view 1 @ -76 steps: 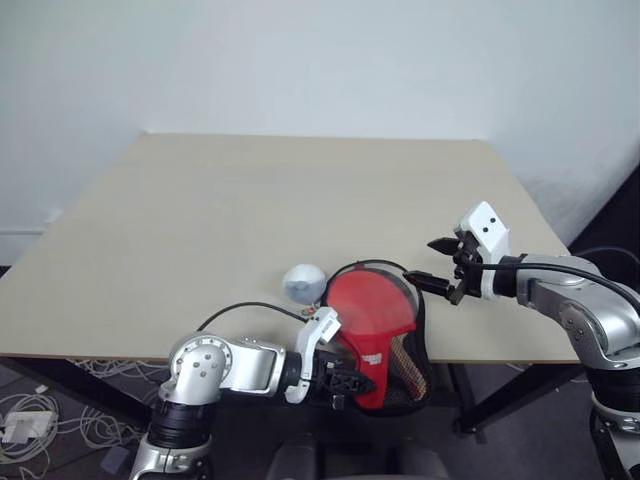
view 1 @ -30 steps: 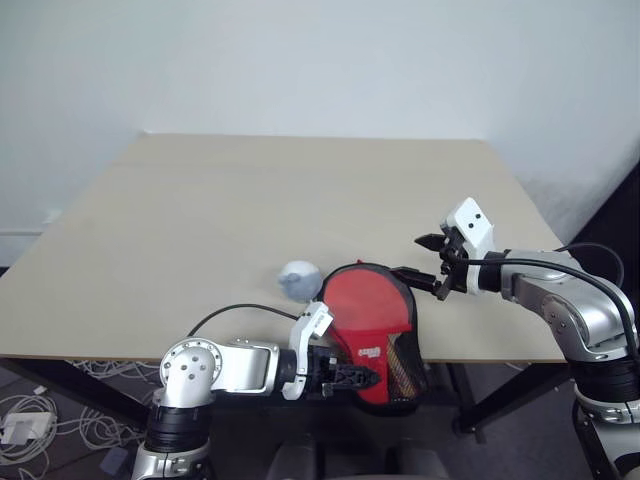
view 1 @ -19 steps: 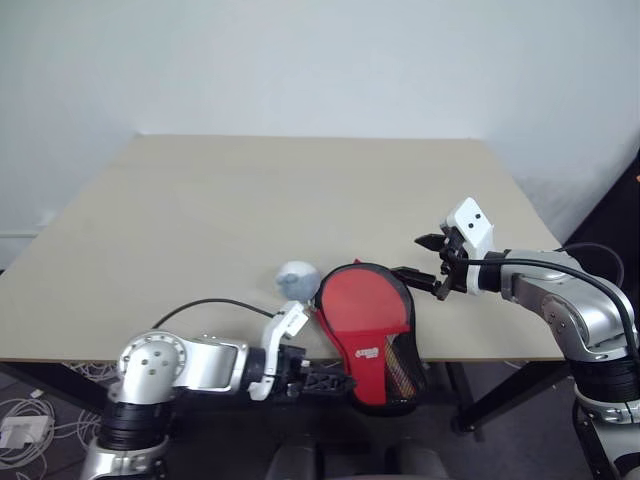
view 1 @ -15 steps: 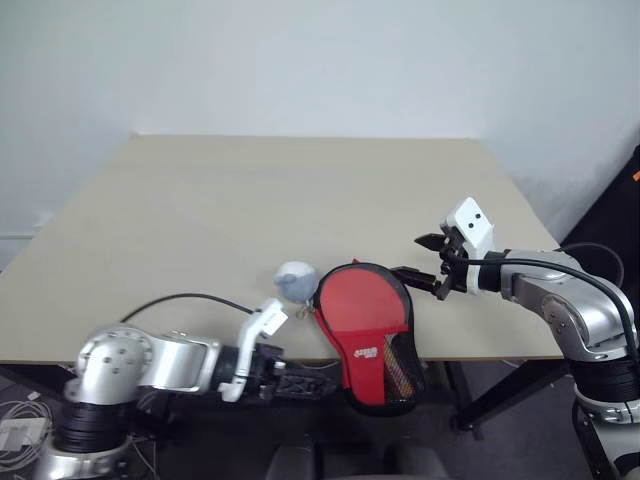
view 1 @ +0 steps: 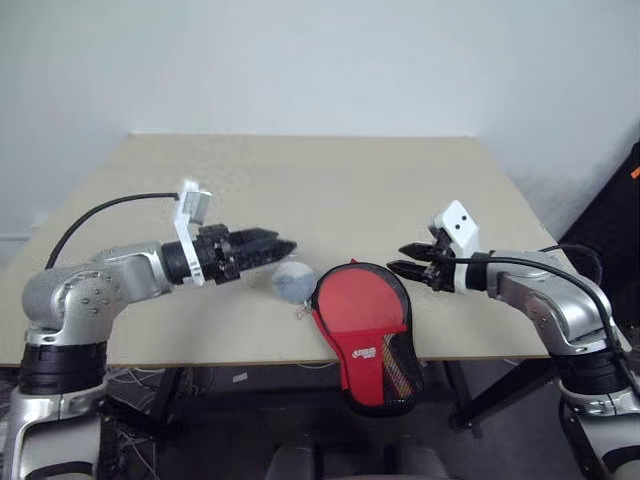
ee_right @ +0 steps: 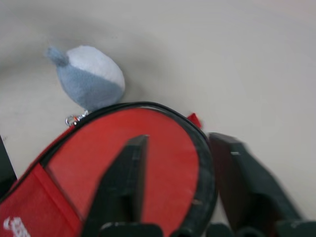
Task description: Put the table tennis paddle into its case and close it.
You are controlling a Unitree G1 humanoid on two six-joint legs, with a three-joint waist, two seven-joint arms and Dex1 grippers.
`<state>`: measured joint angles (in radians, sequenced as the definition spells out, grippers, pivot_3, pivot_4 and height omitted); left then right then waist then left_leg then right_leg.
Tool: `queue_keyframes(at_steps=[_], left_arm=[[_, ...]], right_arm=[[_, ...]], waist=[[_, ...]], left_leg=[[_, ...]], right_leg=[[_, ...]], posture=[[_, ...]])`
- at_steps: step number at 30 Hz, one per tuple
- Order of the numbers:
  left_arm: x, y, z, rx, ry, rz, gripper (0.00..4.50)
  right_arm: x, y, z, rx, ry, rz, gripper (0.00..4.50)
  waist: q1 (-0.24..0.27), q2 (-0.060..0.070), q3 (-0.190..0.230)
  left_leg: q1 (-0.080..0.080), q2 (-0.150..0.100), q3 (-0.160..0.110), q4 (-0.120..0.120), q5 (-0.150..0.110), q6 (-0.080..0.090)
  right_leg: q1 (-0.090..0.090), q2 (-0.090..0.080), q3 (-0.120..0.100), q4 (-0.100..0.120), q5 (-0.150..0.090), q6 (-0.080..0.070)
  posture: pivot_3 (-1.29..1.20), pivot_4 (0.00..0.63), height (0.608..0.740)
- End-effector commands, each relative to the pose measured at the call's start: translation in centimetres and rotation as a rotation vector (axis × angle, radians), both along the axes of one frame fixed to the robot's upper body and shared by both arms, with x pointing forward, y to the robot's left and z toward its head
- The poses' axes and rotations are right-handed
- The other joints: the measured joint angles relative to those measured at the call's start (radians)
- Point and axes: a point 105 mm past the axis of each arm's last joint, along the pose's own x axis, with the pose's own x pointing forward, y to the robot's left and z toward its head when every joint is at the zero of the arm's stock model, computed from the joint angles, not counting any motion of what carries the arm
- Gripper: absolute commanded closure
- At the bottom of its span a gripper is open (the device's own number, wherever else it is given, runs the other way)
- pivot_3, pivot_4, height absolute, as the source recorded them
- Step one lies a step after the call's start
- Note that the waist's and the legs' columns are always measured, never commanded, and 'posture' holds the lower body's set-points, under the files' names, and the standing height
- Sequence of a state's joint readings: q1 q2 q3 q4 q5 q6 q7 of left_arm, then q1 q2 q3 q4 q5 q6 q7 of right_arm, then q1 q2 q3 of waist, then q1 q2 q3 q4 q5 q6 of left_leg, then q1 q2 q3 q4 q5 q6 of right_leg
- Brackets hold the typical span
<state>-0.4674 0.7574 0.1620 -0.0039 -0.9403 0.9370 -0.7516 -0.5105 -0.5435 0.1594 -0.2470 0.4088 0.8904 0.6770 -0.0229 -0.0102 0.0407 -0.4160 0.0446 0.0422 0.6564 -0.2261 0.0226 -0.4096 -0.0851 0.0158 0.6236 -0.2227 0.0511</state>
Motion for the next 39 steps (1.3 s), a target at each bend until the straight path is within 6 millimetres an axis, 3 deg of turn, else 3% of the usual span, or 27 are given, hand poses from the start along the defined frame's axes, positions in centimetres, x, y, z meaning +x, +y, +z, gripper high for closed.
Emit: queue_keyframes(at_steps=[1,2,7,12,21,28,34,39], left_arm=[[1.5,0.5,0.0,0.003,-0.075,0.070,0.38],[1.8,0.6,-0.4,-0.004,-0.072,0.090,0.38],[2.4,0.2,-2.7,-0.016,-0.035,0.132,0.38],[3.2,0.2,-6.3,-0.021,0.034,0.205,0.38],[3.5,-0.4,-9.9,0.008,0.121,0.241,0.38],[1.9,-2.4,-11.1,-0.001,0.171,0.173,0.38],[-0.7,-4.7,-11.9,-0.015,0.224,0.089,0.38],[-1.4,-4.8,-12.6,-0.017,0.256,0.107,0.38]], right_arm=[[0.9,0.9,1.1,0.010,-0.064,-0.015,3.70],[1.0,1.3,0.9,0.013,-0.062,-0.018,4.08],[1.5,2.9,0.2,0.033,-0.057,-0.033,4.08],[1.9,5.2,-1.3,0.070,-0.025,-0.052,4.08],[2.0,7.1,-4.3,0.079,0.031,-0.059,4.08],[1.8,7.0,-6.0,0.052,0.075,-0.084,4.08],[1.6,6.6,-6.7,0.032,0.090,-0.090,4.08],[1.6,6.6,-6.9,0.029,0.096,-0.095,4.08]], waist=[[0.000,0.000,0.000],[0.000,0.000,0.000],[0.001,-0.001,0.000],[0.000,-0.001,0.000],[0.000,-0.001,0.000],[-0.001,-0.001,0.000],[-0.005,-0.001,0.000],[-0.004,-0.001,-0.001]], left_leg=[[0.000,0.000,0.000,0.000,0.001,0.002],[0.000,0.000,0.000,0.000,0.001,0.002],[-0.001,0.000,-0.001,0.001,0.001,0.003],[0.000,0.000,-0.001,0.001,0.002,0.003],[-0.001,0.000,-0.001,0.001,0.002,0.003],[0.000,0.000,-0.001,0.001,0.002,0.003],[0.000,0.000,-0.001,0.001,0.001,0.002],[0.000,0.000,-0.002,0.001,0.001,0.002]], right_leg=[[0.000,0.000,0.000,0.000,0.000,0.000],[0.000,0.000,0.000,0.000,0.000,0.000],[0.000,0.000,0.000,0.001,0.000,0.000],[0.000,0.000,0.000,0.001,0.002,-0.002],[0.000,0.001,0.000,0.001,0.005,-0.002],[0.001,0.001,0.000,0.001,0.005,-0.002],[0.001,0.001,0.000,0.001,0.005,-0.002],[0.001,0.001,0.000,0.001,0.005,-0.002]], posture=[[0.00,0.000,0.740],[0.00,0.000,0.740],[0.00,0.000,0.740],[0.00,0.000,0.740],[0.00,0.000,0.740],[0.00,0.000,0.740],[0.00,0.000,0.740],[0.00,0.000,0.740]])
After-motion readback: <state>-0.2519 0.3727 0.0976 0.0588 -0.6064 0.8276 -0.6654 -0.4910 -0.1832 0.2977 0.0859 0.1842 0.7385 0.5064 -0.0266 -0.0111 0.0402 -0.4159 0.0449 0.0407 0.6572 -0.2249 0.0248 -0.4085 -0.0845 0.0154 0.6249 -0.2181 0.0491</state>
